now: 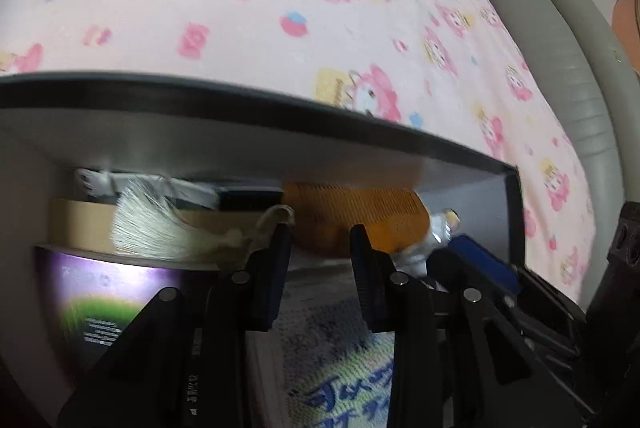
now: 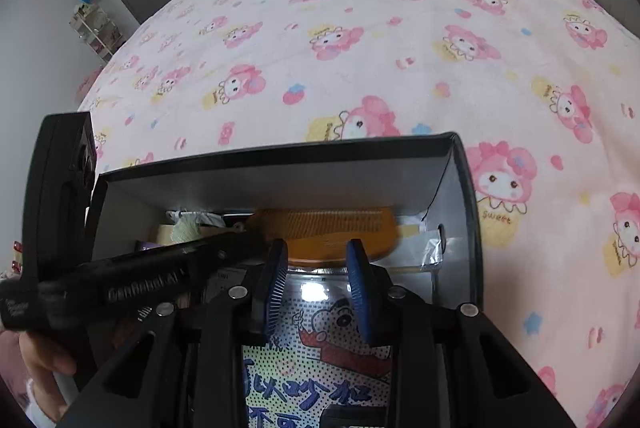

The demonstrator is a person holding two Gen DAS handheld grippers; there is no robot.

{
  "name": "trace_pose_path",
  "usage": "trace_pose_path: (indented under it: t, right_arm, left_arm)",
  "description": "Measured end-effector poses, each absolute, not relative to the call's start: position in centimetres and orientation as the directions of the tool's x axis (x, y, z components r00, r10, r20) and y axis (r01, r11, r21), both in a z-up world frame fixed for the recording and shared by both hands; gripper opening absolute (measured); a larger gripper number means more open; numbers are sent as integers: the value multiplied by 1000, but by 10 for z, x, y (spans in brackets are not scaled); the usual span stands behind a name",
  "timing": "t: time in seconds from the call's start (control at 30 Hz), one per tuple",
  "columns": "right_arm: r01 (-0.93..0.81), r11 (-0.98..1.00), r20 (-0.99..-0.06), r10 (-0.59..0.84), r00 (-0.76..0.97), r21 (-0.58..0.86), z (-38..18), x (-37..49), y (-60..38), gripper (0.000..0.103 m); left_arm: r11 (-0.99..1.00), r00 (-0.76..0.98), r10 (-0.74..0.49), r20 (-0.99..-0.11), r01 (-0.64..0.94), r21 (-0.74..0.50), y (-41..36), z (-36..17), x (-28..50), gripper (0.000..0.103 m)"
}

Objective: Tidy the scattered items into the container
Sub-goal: 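Carry the comb over the black box and lower it inside, then open the right tool to release the comb and withdraw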

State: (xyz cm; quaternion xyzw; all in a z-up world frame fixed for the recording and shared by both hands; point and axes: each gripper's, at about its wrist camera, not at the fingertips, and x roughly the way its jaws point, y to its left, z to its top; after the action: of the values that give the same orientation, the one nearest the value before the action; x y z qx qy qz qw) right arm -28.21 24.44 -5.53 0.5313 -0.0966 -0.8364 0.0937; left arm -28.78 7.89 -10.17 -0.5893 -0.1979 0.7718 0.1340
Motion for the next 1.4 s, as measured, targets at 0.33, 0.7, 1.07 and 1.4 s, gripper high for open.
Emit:
trace_pose_path:
  t: [0.33,0.7,1.07,1.4]
  right_arm:
    - [55,-972,-905,-234,-354,230,-71,-282,237,27]
    - [42,-976,-891,-211,-402,213,-58,-273,241,27]
    - [39,-982,-780,-171,-601,185,2,-187,235,34]
    - [53,-981,-773,-179,-609,185,5,-96,210,34]
  left_arm:
    - [-856,-220,506,-834,-8,-517,100,-112,-296,28]
    - [-897,-409,424,-808,-66,-437,97,-62,-272,40]
    - [-913,-497,406,-767,-178,-368,88,-5,-191,50]
    - [-922,-499,385,-777,-174,-345,57,0,-98,50]
